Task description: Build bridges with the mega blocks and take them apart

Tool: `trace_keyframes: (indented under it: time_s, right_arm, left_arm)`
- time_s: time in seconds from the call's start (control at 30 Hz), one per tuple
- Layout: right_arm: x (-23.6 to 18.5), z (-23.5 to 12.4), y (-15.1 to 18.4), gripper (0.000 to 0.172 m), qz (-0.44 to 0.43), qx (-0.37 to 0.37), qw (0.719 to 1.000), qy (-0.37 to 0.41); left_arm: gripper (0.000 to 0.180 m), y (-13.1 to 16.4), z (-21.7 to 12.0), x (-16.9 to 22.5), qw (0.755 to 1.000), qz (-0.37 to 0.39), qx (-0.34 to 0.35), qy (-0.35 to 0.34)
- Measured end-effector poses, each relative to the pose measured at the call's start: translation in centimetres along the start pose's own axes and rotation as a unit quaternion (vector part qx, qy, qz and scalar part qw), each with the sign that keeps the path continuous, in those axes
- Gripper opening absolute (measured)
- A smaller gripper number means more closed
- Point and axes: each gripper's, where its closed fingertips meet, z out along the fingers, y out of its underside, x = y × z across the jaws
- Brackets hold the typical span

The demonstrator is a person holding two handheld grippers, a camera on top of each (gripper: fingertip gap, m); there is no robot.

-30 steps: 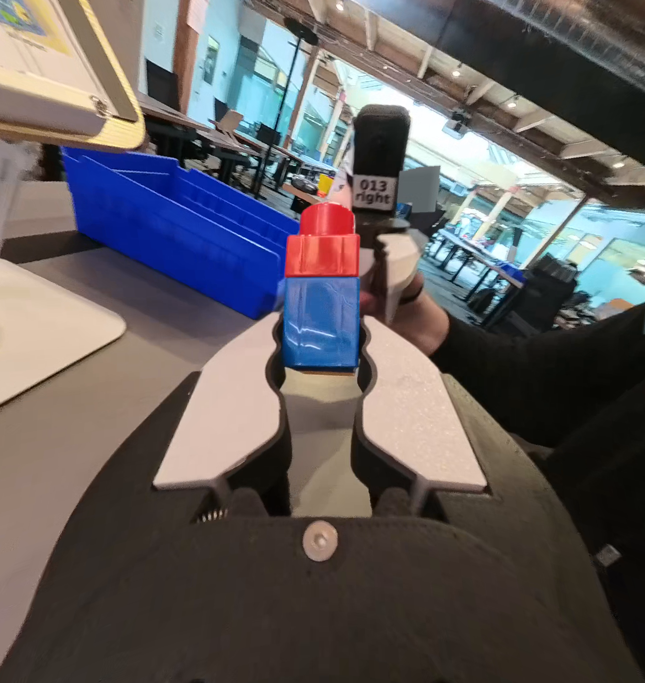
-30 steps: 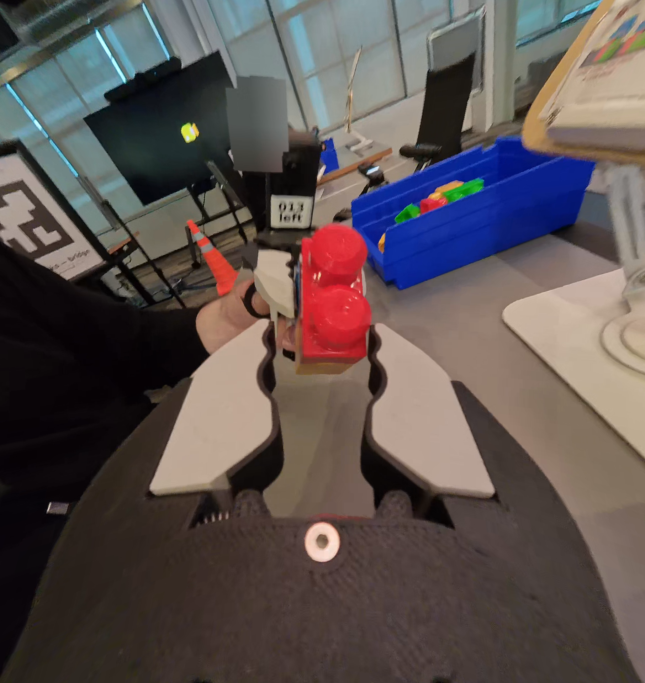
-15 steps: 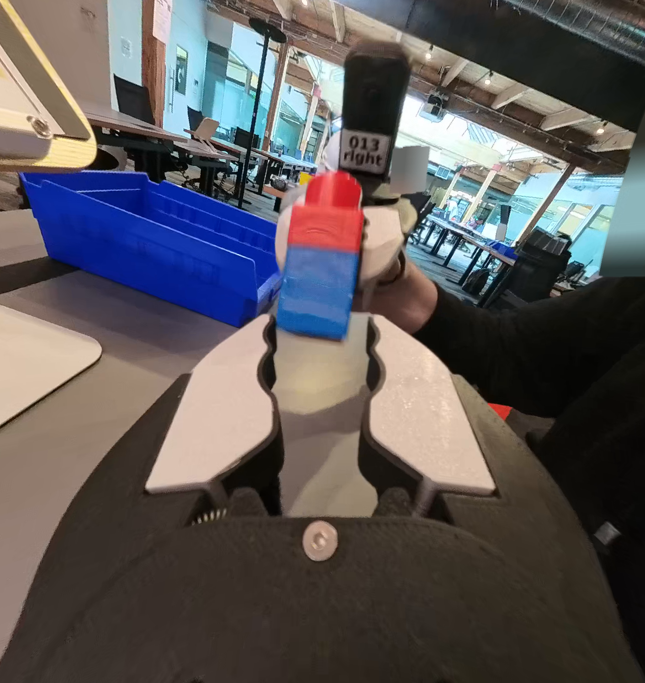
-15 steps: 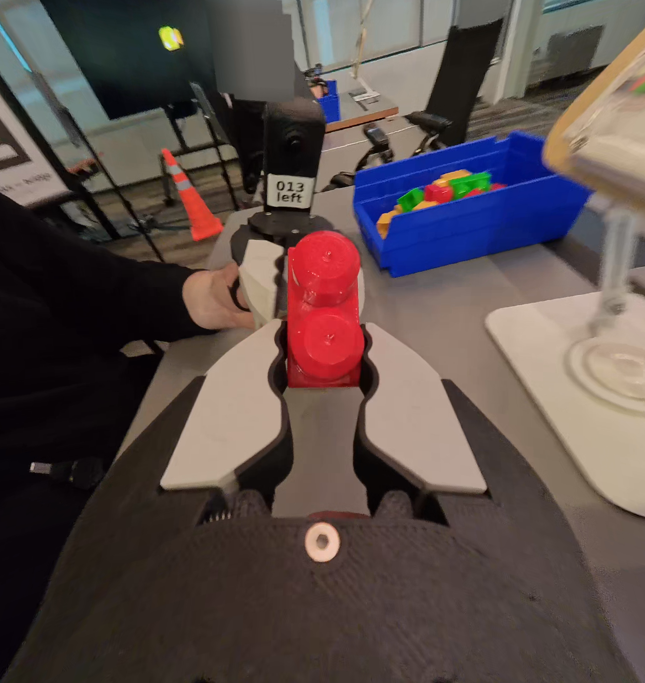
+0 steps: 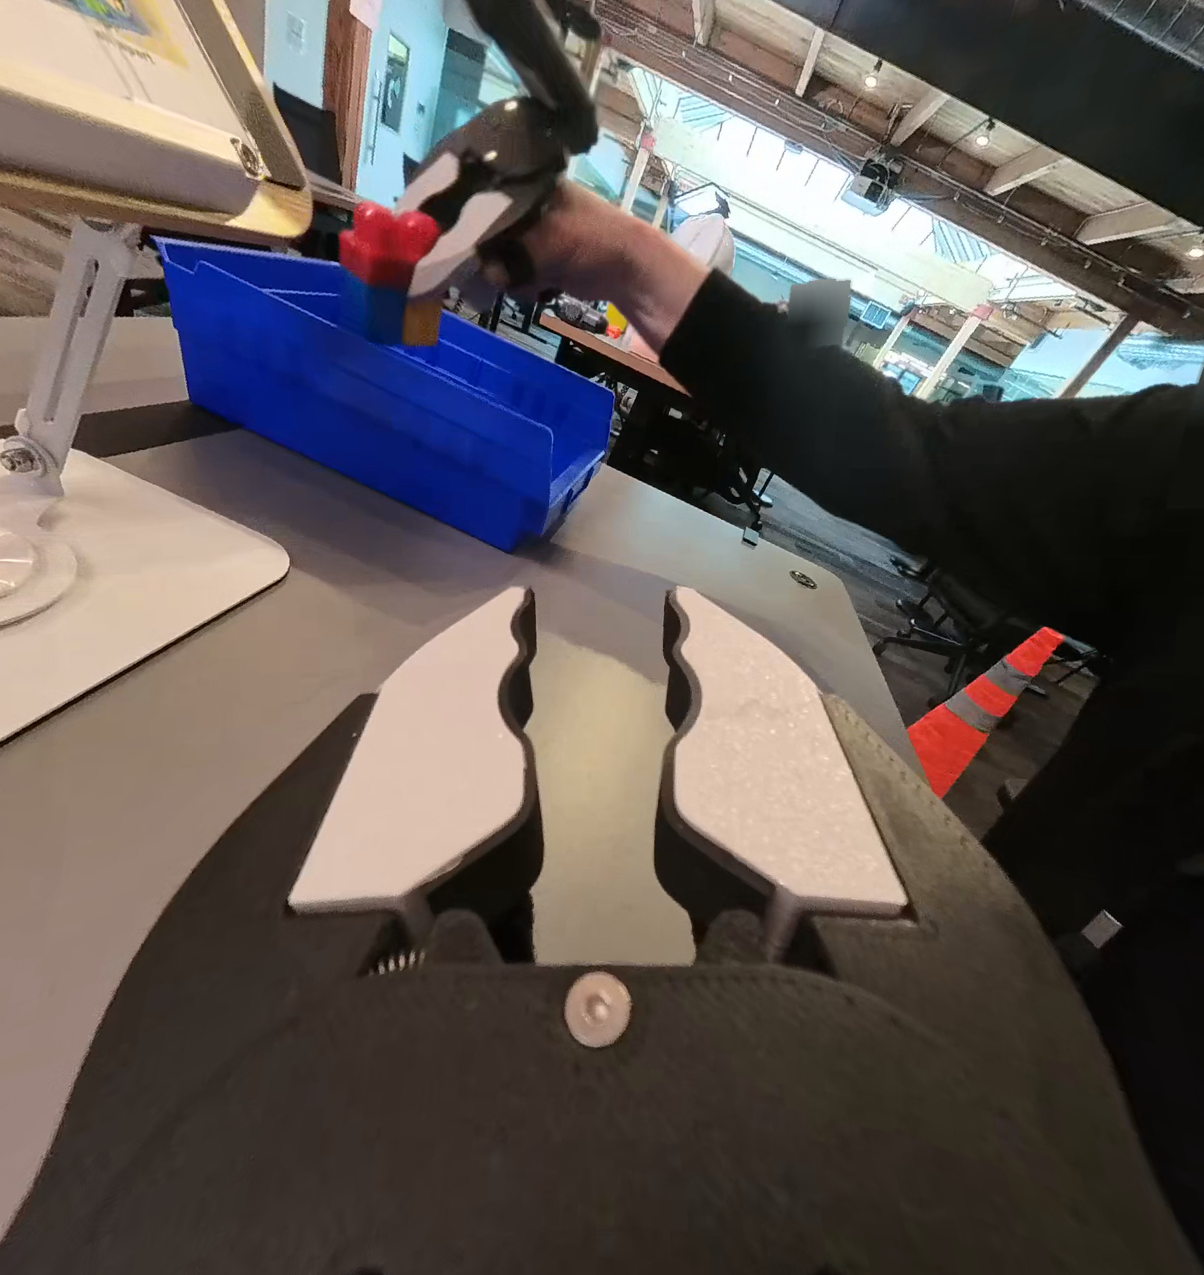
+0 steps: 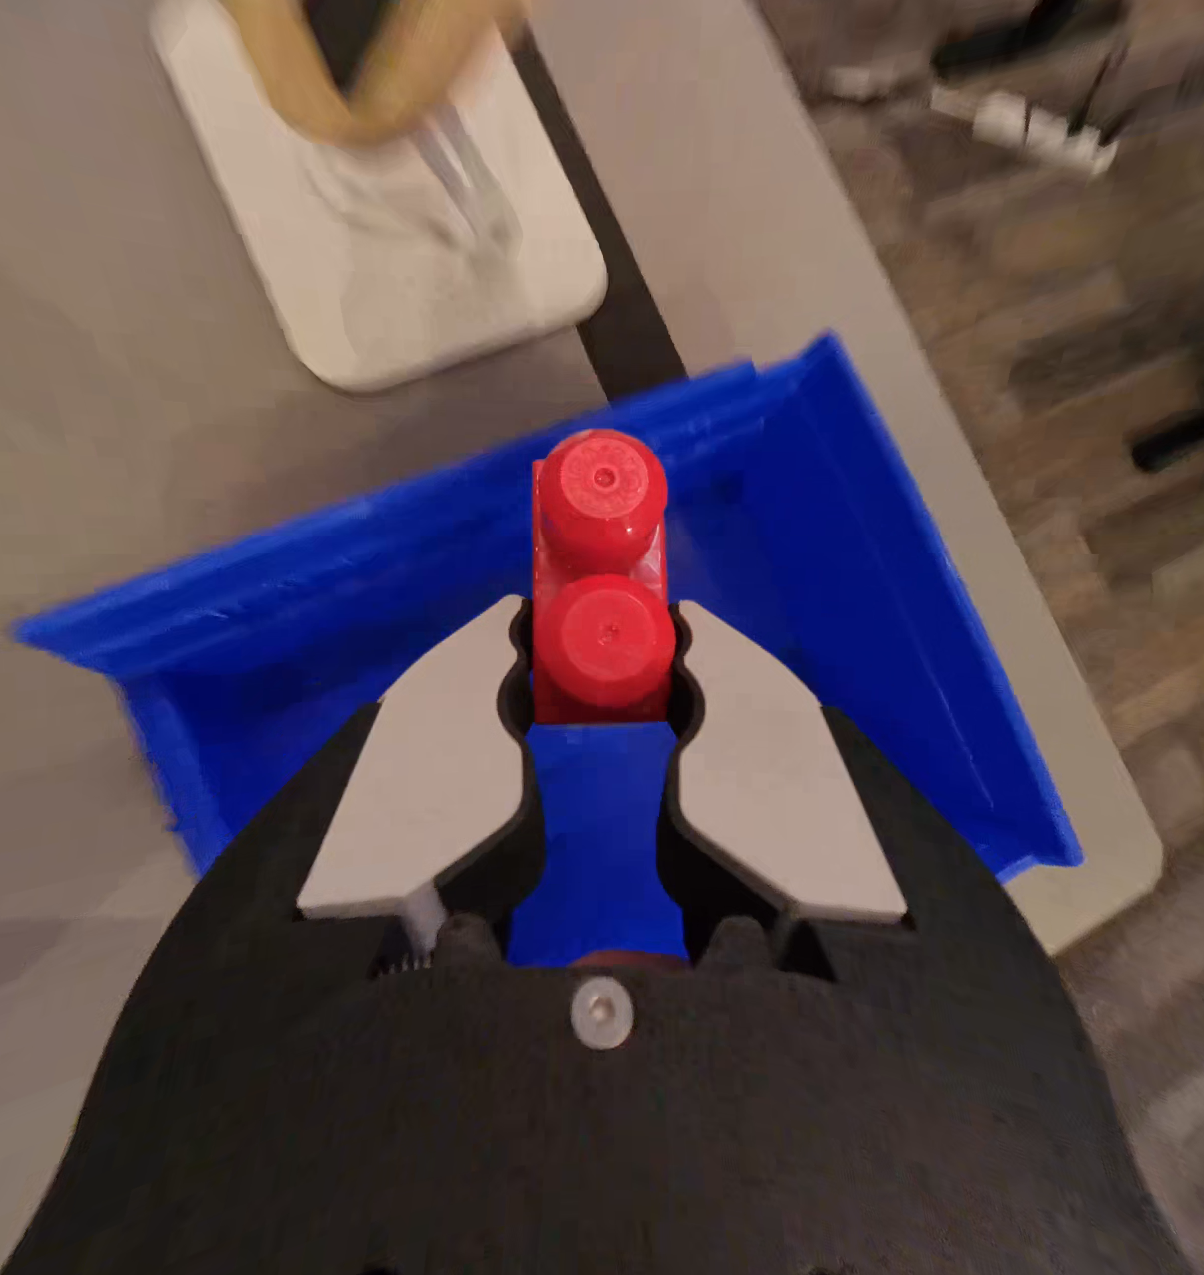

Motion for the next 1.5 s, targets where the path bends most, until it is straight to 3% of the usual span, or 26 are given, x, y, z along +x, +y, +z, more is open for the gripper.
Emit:
trace_keyframes:
  time_s: [0.17,0.3,0.47,0.63,0.93,1.1,1.23,1.37,1.5]
  right_arm:
    - [2.2,6.3,2.1,0.037,0.004,-0.08,0.997,-0.002]
    - [3.1,9.3,3.3,0.037,-0.01,-0.116,0.993,-0.008]
    - [4.2,9.7,4.8,0.037,-0.036,-0.181,0.983,-0.014]
    - [5.5,9.6,5.2,0.037,-0.131,-0.251,0.959,-0.011]
    - [5.8,9.7,5.2,0.041,-0.172,-0.284,0.942,-0.05]
    - [6.1,8.4,4.5,0.045,-0.164,-0.26,0.951,-0.031]
    - [6.8,4.6,3.4,0.052,-0.168,-0.246,0.954,0.033]
    - [5.2,-1.2,1.2,0.046,-0.173,-0.191,0.959,0.116]
    - [-0.7,-5.9,-2.0,0.034,-0.191,-0.093,0.963,0.164]
  left_arm:
    - [0.033,0.3,-0.2,-0.9,1.0,-0.011,0.002,-0.007]
    - [0.033,0.5,-0.3,-1.2,1.0,-0.014,0.0,-0.009]
    - [0.032,0.6,-0.1,-1.4,1.0,-0.018,-0.002,-0.004]
    - [0.032,0.9,0.0,-1.5,1.0,-0.016,-0.009,-0.006]
    - [0.031,0.7,-0.7,-1.6,1.0,-0.015,-0.007,-0.008]
    - [0.03,0.6,-1.0,-1.5,1.0,-0.012,-0.007,-0.008]
    - [0.032,0.0,-3.0,-2.1,0.999,0.008,-0.009,-0.04]
    - [0.033,-1.7,-8.1,-4.1,0.99,0.054,-0.014,-0.131]
    - [0.033,-3.9,-15.4,-7.6,0.952,0.114,-0.056,-0.277]
